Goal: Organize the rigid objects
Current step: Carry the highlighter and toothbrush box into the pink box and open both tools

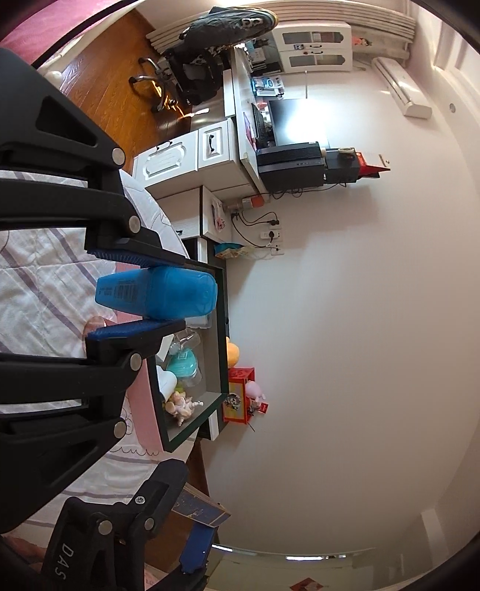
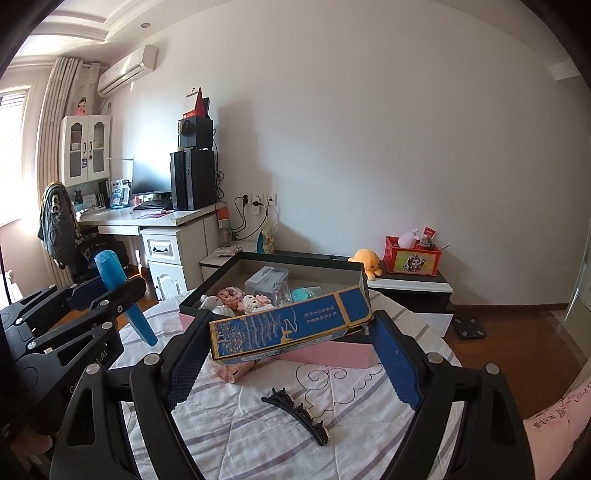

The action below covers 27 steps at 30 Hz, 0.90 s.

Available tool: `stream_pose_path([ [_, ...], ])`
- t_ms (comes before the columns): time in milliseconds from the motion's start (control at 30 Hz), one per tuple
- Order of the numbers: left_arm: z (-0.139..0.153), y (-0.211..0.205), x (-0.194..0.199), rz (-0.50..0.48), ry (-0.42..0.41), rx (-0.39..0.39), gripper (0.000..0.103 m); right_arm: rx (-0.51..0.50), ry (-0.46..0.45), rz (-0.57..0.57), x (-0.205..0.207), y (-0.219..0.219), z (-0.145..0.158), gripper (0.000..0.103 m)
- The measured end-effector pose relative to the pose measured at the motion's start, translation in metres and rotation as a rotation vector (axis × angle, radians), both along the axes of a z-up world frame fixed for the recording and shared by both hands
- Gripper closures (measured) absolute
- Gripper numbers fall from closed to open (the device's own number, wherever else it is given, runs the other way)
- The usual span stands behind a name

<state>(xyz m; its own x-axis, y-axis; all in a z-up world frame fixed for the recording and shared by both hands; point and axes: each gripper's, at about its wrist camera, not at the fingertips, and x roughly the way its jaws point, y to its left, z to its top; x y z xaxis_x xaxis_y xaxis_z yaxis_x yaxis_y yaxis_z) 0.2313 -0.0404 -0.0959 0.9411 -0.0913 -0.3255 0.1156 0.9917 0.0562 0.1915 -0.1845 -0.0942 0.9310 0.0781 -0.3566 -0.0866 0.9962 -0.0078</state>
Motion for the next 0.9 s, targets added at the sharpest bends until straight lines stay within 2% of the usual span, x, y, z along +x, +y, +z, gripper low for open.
stream_pose_path([
  [233, 0.003, -0.012, 0.068, -0.039, 0.044, 0.008, 0.076, -0.026, 0.039, -0.013, 0.061, -0.009, -0.006, 0.018],
  [333, -0.002, -0.02, 0.108, -0.063, 0.095, 0.013, 0.076, -0.023, 0.088, -0.017, 0.099, -0.018, -0.014, 0.018],
  [567, -0.037, -0.029, 0.191, -0.051, 0.232, 0.043, 0.076, -0.022, 0.228, -0.001, 0.174, -0.024, -0.051, 0.018],
  [767, -0.066, -0.032, 0.212, -0.043, 0.295, 0.057, 0.075, -0.022, 0.281, 0.007, 0.193, -0.022, -0.074, 0.017],
  [800, -0.069, -0.031, 0.213, -0.039, 0.301, 0.06, 0.074, -0.026, 0.286, 0.007, 0.194, -0.022, -0.076, 0.016],
  [867, -0.069, -0.031, 0.205, -0.046, 0.297, 0.054, 0.062, -0.027, 0.282, 0.006, 0.191, -0.02, -0.075, 0.016],
  [900, -0.066, -0.029, 0.201, -0.042, 0.284, 0.053, 0.049, -0.029, 0.267, 0.0, 0.188, -0.02, -0.071, 0.014],
])
